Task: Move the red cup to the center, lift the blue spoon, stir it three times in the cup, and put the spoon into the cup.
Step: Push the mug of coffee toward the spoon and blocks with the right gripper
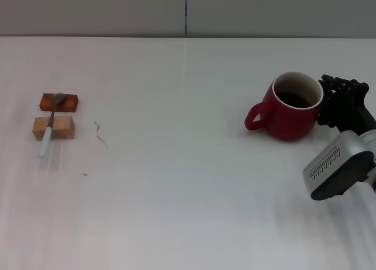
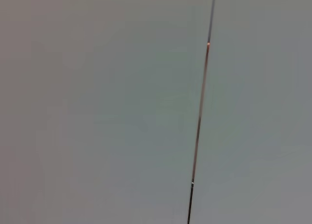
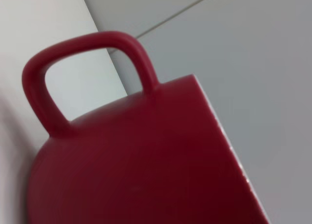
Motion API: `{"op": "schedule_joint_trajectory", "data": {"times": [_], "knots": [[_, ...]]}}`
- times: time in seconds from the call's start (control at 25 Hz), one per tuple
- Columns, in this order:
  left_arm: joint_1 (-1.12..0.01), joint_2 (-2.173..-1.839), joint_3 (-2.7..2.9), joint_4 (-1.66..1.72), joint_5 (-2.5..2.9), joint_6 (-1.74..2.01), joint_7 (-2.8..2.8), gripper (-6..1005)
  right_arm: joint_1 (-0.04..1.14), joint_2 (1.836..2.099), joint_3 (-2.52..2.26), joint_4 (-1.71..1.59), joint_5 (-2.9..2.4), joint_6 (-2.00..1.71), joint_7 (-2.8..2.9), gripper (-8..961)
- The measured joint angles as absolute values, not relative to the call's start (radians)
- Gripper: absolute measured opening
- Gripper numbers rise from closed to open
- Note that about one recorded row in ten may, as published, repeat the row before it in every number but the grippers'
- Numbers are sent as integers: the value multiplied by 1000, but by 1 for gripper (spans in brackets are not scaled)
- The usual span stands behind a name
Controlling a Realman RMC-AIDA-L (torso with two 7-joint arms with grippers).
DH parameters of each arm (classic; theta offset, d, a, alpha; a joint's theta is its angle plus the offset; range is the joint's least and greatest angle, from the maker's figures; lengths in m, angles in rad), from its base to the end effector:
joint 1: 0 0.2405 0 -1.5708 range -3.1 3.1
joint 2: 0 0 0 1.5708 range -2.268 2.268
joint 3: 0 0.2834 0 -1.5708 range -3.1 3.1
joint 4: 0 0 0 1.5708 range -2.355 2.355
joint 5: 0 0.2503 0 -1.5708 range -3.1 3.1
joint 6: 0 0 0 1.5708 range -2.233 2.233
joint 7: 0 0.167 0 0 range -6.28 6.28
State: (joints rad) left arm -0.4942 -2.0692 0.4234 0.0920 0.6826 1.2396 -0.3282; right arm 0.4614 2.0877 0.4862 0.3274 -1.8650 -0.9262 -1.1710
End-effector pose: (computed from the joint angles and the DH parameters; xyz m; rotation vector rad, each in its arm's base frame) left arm -0.4130 0.3957 0.0496 -1.2104 -0.5679 -0.7819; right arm 0.3560 0.3811 -0.1204 -1.8018 -0.3270 -0.2454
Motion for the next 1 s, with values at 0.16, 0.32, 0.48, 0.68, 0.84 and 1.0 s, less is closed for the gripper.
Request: {"op": "schedule_joint_trajectory", "data": {"times": [0.16,0.32,0.48,0.68,0.84,1.0], "knots": [[-497,-2069,423,91,683,1243,-328,822,470,2088,485,347,-1866,-915,-1171,81],[-500,-2069,423,90,683,1245,-328,821,482,2088,473,364,-1868,-893,-1171,81],[-505,-2070,423,84,683,1247,-328,821,497,2088,456,382,-1868,-876,-1172,80],[-507,-2071,423,80,683,1248,-328,820,511,2088,448,405,-1868,-855,-1172,80],[-508,-2071,423,78,683,1250,-328,819,519,2088,442,424,-1868,-849,-1172,81],[-507,-2071,423,78,683,1256,-328,819,526,2088,426,440,-1868,-839,-1172,81]]}}
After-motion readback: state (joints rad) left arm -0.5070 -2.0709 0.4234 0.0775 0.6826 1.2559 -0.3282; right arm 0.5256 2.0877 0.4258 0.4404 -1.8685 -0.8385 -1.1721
